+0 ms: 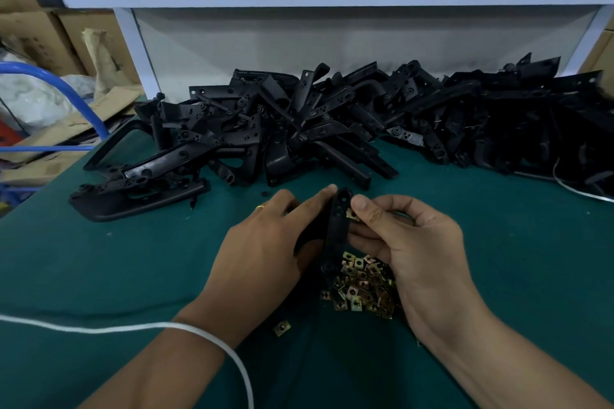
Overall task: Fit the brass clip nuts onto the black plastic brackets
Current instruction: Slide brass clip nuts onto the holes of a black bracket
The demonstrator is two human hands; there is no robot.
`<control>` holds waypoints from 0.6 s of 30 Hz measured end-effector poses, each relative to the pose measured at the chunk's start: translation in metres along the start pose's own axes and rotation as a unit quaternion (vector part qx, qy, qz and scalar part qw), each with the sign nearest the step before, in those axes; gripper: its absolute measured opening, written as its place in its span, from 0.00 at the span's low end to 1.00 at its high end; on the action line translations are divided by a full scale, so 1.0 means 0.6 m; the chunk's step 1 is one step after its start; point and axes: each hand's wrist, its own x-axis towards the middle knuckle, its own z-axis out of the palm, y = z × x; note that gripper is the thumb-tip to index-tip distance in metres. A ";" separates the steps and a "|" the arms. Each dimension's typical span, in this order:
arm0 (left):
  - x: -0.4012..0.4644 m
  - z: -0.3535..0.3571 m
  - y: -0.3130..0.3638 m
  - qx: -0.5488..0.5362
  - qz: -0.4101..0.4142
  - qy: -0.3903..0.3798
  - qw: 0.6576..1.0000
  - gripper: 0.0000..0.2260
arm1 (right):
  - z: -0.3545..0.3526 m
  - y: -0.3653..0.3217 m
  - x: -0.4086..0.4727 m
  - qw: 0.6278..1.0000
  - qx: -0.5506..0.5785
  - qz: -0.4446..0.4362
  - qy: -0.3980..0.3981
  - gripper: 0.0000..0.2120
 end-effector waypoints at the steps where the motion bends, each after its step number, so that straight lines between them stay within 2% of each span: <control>1: 0.000 0.000 0.001 0.013 0.000 0.002 1.000 0.31 | 0.000 -0.002 -0.002 1.000 -0.005 -0.001 -0.001 0.12; 4: 0.002 -0.001 0.007 0.066 -0.005 0.017 0.998 0.31 | 0.000 -0.005 -0.006 0.999 -0.036 -0.015 0.009 0.12; 7: 0.001 -0.002 0.008 0.097 -0.027 0.016 0.995 0.31 | 0.003 -0.002 -0.010 0.997 -0.078 -0.027 0.009 0.07; 14: -0.002 -0.005 0.007 0.138 -0.074 0.027 0.987 0.33 | 0.010 0.017 -0.021 0.989 -0.130 -0.014 -0.069 0.10; 18: 0.002 -0.007 -0.004 0.129 -0.061 0.051 0.988 0.31 | 0.006 0.006 -0.013 0.986 -0.116 -0.006 -0.122 0.13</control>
